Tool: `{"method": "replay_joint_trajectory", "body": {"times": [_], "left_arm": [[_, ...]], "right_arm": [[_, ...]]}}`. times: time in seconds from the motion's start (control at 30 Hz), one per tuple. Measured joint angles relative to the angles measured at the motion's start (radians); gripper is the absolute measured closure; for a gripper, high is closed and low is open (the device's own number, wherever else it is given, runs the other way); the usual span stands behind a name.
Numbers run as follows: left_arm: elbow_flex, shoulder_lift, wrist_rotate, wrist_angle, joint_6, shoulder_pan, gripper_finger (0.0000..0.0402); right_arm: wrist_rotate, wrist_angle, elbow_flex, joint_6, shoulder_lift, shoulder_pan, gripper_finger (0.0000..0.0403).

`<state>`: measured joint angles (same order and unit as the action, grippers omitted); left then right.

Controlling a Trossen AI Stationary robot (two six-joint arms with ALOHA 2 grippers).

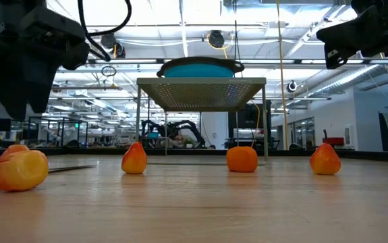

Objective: Pick & Place Fruit
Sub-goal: Put the left Pear into the blue strainer bowl on the shelf

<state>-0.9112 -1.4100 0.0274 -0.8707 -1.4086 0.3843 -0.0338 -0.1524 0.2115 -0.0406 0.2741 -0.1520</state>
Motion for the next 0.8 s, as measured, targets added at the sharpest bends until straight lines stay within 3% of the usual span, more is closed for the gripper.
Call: {"method": "replay_joint_trajectory", "body": {"times": [0.2,0.8], "left_arm": [[0.0,-0.073,-0.054,0.004,0.0,0.004,0.0146],[0.0,-0.218,-0.077,0.013,0.038,0.005,0.0146]], "right_arm": [[0.0,0.0,0.0,0.0,0.0,0.0,0.0403],[0.0,0.0,0.0,0.0,0.0,0.0,0.0403]]}}
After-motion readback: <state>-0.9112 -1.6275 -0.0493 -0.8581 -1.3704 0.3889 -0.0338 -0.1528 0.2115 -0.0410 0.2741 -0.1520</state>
